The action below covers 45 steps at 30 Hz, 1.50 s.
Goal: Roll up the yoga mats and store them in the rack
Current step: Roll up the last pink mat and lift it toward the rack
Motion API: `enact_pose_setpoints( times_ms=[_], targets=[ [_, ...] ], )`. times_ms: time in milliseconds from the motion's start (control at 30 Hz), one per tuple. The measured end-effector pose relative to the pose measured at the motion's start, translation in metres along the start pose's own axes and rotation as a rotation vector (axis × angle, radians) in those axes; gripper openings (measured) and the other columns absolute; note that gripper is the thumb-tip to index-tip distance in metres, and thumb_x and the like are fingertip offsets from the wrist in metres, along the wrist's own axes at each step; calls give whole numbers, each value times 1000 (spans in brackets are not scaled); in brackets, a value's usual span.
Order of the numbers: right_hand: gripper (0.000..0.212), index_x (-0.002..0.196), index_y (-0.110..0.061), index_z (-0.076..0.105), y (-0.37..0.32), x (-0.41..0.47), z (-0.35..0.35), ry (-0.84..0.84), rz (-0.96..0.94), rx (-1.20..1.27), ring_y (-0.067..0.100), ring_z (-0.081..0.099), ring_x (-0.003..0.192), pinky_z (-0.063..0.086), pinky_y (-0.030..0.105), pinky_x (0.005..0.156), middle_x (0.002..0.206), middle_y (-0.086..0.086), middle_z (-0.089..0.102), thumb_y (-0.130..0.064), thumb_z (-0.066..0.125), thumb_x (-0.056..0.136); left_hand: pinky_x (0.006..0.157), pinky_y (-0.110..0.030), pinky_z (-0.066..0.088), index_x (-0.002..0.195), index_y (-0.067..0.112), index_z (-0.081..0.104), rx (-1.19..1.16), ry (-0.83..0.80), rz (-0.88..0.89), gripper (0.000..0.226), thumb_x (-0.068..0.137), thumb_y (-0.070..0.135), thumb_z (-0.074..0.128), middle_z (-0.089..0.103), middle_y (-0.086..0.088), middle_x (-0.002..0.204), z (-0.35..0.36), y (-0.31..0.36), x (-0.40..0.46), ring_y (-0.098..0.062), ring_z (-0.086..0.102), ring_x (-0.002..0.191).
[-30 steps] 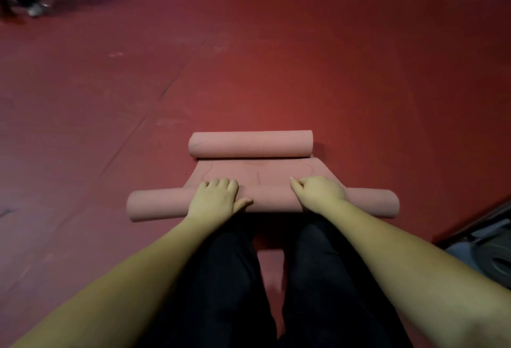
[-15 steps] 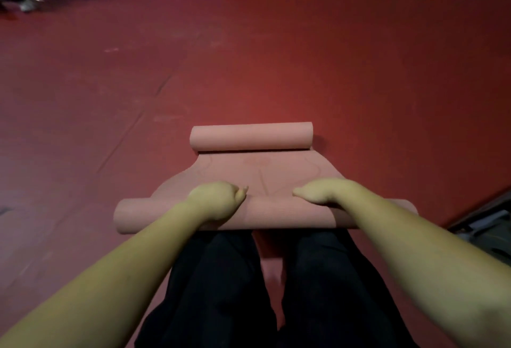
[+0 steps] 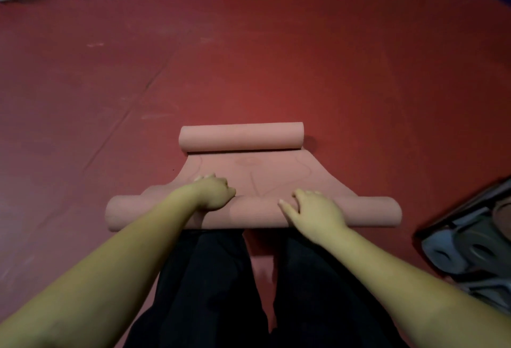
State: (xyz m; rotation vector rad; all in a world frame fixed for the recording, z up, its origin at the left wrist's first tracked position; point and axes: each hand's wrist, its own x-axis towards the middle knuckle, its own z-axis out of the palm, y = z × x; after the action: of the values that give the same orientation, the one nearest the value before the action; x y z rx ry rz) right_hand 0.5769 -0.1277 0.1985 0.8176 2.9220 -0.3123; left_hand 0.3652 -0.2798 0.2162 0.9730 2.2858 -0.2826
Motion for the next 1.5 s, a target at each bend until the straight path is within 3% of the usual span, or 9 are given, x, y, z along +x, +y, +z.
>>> enact_pose_setpoints(
  times_ms=[167,367,667,833,933,1067,1200,1367,1500],
  targets=[
    [73,99,-15,68,0,-2,10,105,-24,-35,30,63,93,45,37,84,96,6,70,-66,17,87,90,-38,44,115,10,64,-177,217,22,49,106,40,27,62,-16,125,10,5,-9,-35,57,111],
    [56,80,-22,54,2,22,-1,52,1,-60,31,63,92,37,35,70,96,7,69,-64,20,94,69,-41,45,81,13,66,49,617,-7,53,97,51,32,64,-10,86,38,11,-37,-35,60,85],
    [71,120,-11,67,-1,47,-53,-224,45,-48,32,58,115,44,37,91,128,15,62,-63,23,98,80,-38,44,96,14,69,17,628,25,61,104,48,20,69,-11,107,5,13,-44,-33,61,101],
    [70,145,-10,46,4,34,-43,-565,60,20,30,40,138,29,37,112,154,14,38,-58,22,102,85,-40,45,133,8,53,-108,287,-3,45,103,26,25,62,-18,121,17,19,-53,-37,59,108],
    [64,148,-14,43,5,31,-28,-612,67,91,28,34,142,24,35,114,157,11,33,-55,23,103,95,-40,43,126,8,59,-86,207,-61,54,103,35,20,60,-17,129,23,21,-50,-35,57,114],
    [39,104,-17,63,11,28,-20,-283,-33,111,33,46,124,38,38,100,119,10,56,-44,35,102,104,-42,40,132,6,56,-81,106,-53,59,103,43,20,54,-18,139,14,18,-38,-35,53,122],
    [48,86,-12,63,4,5,-14,64,-26,60,31,57,97,42,38,74,95,9,63,-48,36,101,113,-38,31,144,2,45,-119,-10,-66,59,106,41,23,41,-19,152,3,17,-26,-34,42,136],
    [74,96,-12,68,-1,-17,3,118,-22,39,31,59,99,46,38,82,97,8,67,-66,18,86,113,-39,28,146,5,43,-101,-14,-90,55,105,39,26,40,-18,152,-3,21,-20,-33,40,137],
    [63,85,-11,66,-9,-21,12,160,-22,-31,31,62,88,48,37,76,86,7,65,-62,29,88,107,-37,36,137,3,52,-99,51,-63,57,106,42,26,49,-20,145,4,17,-16,-35,48,129]
  ],
)
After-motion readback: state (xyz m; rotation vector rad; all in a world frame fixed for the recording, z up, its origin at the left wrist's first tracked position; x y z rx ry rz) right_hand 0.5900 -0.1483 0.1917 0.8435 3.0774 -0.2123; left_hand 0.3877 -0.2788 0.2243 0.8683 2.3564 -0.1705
